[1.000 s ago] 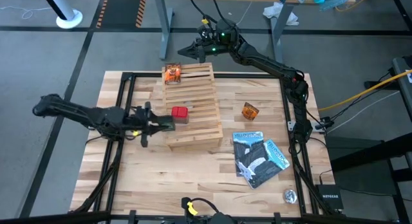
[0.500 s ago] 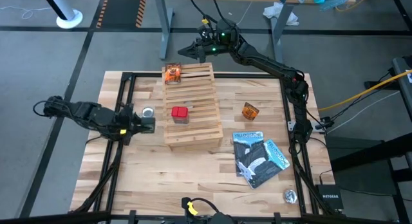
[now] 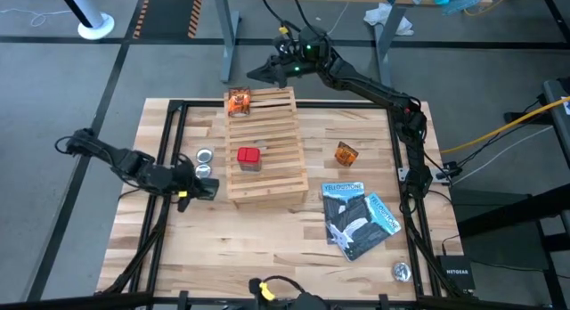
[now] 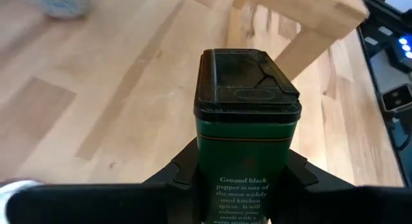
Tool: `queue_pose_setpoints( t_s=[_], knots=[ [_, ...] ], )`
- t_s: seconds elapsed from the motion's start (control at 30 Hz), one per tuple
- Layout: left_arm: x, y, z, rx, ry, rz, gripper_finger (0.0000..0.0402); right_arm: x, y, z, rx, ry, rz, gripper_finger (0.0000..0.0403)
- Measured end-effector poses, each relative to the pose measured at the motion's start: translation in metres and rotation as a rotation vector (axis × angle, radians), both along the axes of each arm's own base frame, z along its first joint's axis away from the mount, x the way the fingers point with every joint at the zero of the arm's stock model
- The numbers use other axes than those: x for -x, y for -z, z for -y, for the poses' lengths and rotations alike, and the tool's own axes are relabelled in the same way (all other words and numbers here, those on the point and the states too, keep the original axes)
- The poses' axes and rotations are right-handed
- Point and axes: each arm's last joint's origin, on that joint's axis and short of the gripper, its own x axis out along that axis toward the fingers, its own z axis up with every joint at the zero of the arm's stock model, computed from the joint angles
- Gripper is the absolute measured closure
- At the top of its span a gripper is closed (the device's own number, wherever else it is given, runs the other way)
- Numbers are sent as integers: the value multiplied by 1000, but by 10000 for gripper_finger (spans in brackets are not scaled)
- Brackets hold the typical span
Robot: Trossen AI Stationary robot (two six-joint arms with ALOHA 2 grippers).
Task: Shelf spices
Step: Remove the black seasoning can from the shelf
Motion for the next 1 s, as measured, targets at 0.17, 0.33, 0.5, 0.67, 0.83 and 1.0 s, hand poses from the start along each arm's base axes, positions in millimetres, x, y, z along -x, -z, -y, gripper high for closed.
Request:
queue_pose_setpoints(
  t_s=[0.17, 0.33, 0.5, 0.67, 0.83, 1.0],
  knots=[
    [-5, 18, 5, 21, 24, 38, 302, 9, -4, -5, 145, -295, 63, 370],
    [-8, 33, 7, 39, 21, 54, 302, 17, -14, -18, 281, -341, 104, 370],
    [-11, 33, 8, 14, 33, 110, 302, 32, -8, -35, 425, -191, -92, 370],
    [-11, 34, 7, -21, 7, 127, 302, 35, -1, -60, 538, -140, -273, 370],
    [-13, 30, 7, -64, 6, 172, 302, 30, 6, -78, 533, -201, -311, 370],
    [-13, 29, 6, -78, 9, 185, 302, 31, 20, -83, 482, -245, -397, 370]
  ],
)
